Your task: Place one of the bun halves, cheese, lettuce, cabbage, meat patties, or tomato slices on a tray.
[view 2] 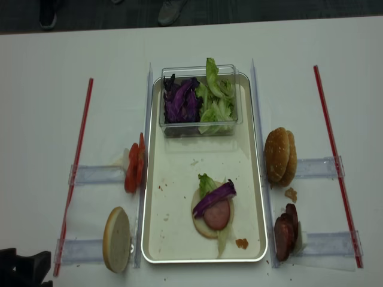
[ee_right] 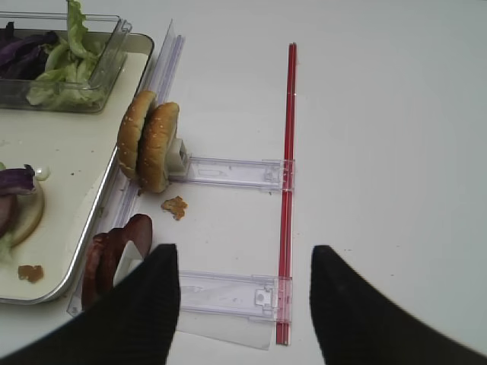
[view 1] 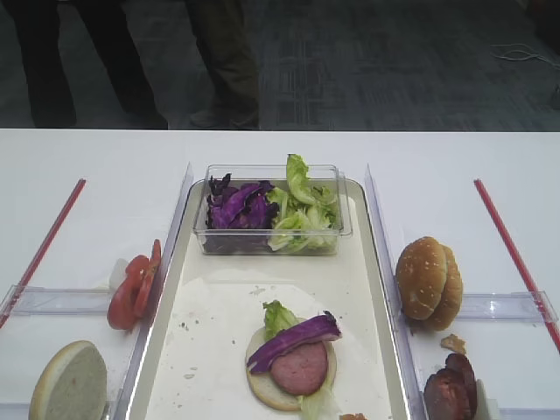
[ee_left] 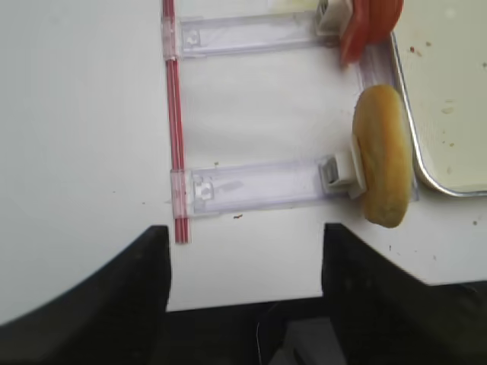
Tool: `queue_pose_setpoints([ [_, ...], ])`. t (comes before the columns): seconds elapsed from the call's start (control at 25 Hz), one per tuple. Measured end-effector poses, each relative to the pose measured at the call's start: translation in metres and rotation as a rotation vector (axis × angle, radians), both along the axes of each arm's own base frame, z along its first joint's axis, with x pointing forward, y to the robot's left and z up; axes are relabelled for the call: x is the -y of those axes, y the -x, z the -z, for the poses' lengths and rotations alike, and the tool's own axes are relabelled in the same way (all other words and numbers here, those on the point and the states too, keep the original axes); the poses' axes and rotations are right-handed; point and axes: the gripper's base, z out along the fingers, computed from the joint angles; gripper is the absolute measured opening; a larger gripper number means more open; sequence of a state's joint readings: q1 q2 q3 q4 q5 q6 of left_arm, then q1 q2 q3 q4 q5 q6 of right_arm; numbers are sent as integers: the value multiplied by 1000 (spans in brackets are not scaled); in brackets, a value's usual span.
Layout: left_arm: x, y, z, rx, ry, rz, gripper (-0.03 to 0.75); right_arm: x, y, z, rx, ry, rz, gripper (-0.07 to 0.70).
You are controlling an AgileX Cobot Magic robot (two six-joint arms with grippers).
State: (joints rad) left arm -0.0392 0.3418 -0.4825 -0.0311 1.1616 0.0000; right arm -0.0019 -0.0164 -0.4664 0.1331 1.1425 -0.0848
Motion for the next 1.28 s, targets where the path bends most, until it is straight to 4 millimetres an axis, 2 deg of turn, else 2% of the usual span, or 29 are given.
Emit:
queue_pose_setpoints([
  [0.68,-2,49,-4,324,10,4,410,0,0,0,0,0,0,434],
  [1.28,-2,51,-4,337,5,10,410,0,0,0,0,0,0,434],
])
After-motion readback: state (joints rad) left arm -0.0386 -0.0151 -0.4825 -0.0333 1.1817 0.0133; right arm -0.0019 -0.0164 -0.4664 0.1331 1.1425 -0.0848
